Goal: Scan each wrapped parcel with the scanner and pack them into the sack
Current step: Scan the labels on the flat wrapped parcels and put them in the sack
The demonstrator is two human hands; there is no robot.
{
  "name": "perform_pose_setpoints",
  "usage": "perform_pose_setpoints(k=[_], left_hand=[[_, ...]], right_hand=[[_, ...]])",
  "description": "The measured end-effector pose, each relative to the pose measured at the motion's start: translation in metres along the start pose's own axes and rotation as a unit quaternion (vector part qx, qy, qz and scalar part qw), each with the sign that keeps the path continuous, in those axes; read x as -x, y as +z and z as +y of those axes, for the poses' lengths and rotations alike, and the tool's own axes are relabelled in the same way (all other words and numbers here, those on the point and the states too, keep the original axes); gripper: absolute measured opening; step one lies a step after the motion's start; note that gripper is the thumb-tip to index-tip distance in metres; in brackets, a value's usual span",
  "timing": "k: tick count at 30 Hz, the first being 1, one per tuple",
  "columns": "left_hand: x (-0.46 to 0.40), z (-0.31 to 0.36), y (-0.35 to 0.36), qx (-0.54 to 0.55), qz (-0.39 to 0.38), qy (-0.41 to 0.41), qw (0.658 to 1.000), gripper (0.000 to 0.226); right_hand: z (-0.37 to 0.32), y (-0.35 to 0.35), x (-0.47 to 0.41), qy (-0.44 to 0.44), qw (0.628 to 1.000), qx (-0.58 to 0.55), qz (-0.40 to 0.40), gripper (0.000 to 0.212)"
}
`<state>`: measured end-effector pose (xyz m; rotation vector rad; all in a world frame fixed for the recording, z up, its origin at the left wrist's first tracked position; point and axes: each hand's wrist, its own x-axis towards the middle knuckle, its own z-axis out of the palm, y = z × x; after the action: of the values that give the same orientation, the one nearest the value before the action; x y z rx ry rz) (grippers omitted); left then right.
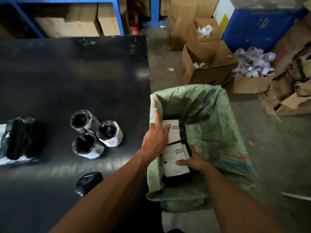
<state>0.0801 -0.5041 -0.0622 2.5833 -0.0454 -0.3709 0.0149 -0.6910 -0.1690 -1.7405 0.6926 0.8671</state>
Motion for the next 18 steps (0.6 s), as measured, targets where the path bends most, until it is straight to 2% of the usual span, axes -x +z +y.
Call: perform_pose_setpoints(k=[3,5,8,11,13,15,18], left_hand=[[0.000,0.001,0.001,0.004,-0.003,-0.004,1.000,0.079],[-0.002,0.002,0.003,0.003,-0.006,-0.006,1.000,0.079],[-0.003,0.004,0.006,0.014,-0.006,-0.002,1.000,0.078],[-0.002,0.004,0.006,0.015,-0.007,-0.005,1.000,0.079],[-0.003,0.002,0.006,0.017,-0.005,-0.002,1.000,0.080],[-0.004,0.000,0.007,0.025,-0.004,0.003,1.000,0.081],[-0.005,-0.001,0.010,0.024,-0.002,0.012,1.000,0.081]], right_hand=[[0.010,0.005,-0.008,0.011,0.999,-0.047,0.022,0.127],[0.018,0.006,-0.013,0.013,0.997,-0.075,0.021,0.125],[0.032,0.015,-0.019,0.008,0.999,-0.045,0.018,0.124],[0.035,0.031,-0.017,0.017,0.998,0.030,0.046,0.134],[0.028,0.032,-0.015,0.043,0.991,0.112,0.053,0.135],[0.023,0.027,-0.014,0.029,0.978,0.198,0.057,0.141],[0.013,0.034,-0.014,0.001,0.963,0.269,0.018,0.155]])
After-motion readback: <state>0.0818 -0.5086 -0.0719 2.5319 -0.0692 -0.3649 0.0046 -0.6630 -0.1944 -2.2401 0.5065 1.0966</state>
